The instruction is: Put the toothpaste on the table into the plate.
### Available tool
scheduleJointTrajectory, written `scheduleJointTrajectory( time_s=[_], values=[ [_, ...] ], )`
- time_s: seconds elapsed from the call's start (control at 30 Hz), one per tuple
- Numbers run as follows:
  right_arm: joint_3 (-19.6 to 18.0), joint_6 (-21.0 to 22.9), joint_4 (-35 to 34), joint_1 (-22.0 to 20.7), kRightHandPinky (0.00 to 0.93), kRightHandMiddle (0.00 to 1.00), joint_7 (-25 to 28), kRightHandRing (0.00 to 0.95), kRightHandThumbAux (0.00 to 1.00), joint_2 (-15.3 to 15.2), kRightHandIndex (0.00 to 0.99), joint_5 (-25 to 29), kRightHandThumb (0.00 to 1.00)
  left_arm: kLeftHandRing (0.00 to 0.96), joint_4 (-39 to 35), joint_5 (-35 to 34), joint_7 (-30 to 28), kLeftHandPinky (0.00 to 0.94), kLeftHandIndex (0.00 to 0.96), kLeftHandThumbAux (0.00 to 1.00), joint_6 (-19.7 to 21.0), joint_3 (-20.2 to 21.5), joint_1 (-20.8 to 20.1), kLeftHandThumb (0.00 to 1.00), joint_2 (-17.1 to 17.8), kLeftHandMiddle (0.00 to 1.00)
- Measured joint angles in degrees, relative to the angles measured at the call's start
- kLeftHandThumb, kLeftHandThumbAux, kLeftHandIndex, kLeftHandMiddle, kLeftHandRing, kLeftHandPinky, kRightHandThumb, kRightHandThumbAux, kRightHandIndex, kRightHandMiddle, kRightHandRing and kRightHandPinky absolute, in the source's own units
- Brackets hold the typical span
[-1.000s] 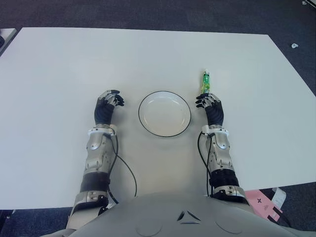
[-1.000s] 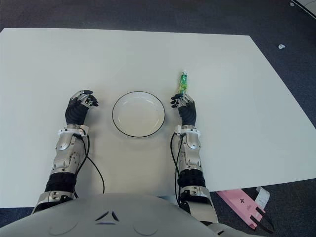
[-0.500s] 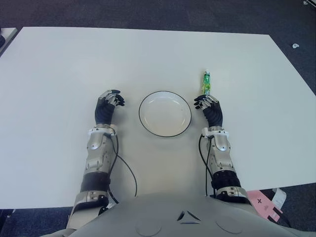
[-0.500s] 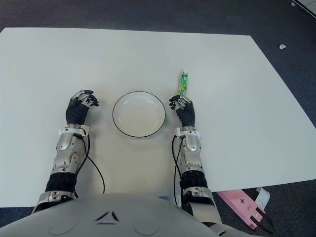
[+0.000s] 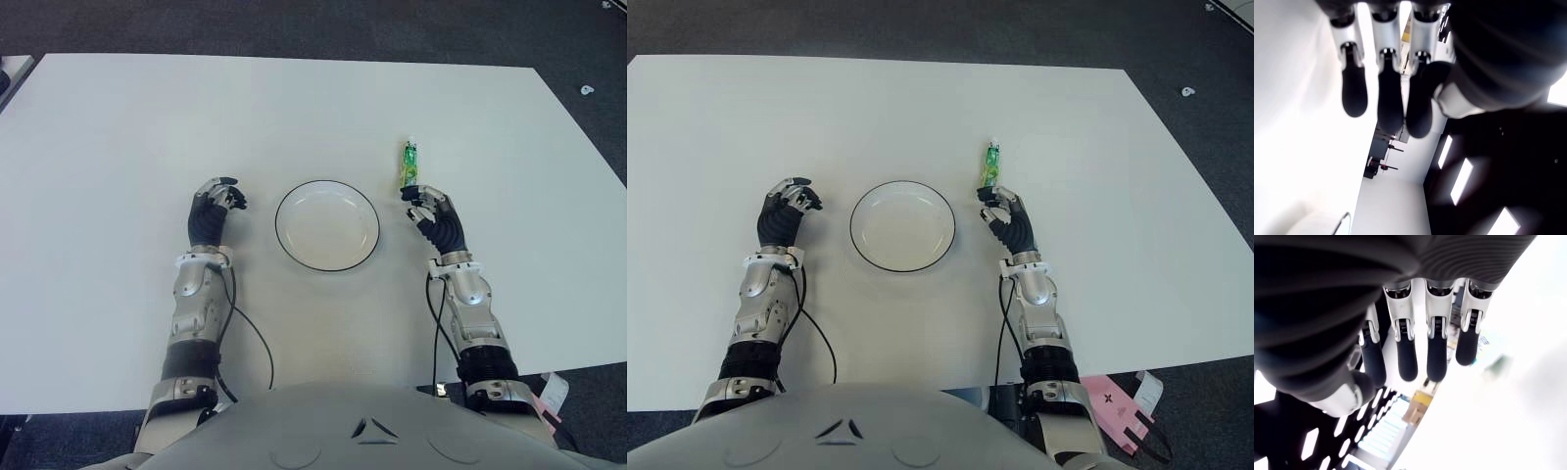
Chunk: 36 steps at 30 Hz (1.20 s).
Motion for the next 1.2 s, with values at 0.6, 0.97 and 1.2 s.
scheduleJointTrajectory(
  time_s=[0.6, 0.97, 1.2],
  values=[
    [3.55, -9.55, 8.99, -10.62, 0.034, 0.001, -8.52, 0.001, 0.337, -10.24, 0.005, -11.86, 0.573, 0.571, 0.80, 0.31, 0.27, 0.537, 0.434, 0.715, -0.03, -0.24, -0.97, 0.715, -0.30, 0.587],
    [5.72, -10.14, 10.77, -13.97, 0.000, 0.000, -11.37, 0.000, 0.301, -15.07, 0.000, -17.37, 0.595, 0.573, 0.82, 0.29, 0.27, 0.541, 0.434, 0.715, -0.04, -0.22, -0.99, 0.715, -0.35, 0.586],
    [8.14, -10.05, 12.83, -18.61, 0.000, 0.000, -14.85, 0.000, 0.288, -18.91, 0.000, -23.35, 0.604, 0.571, 0.82, 0.30, 0.27, 0.538, 0.434, 0.716, -0.20, -0.24, -0.96, 0.714, -0.40, 0.589]
  ],
)
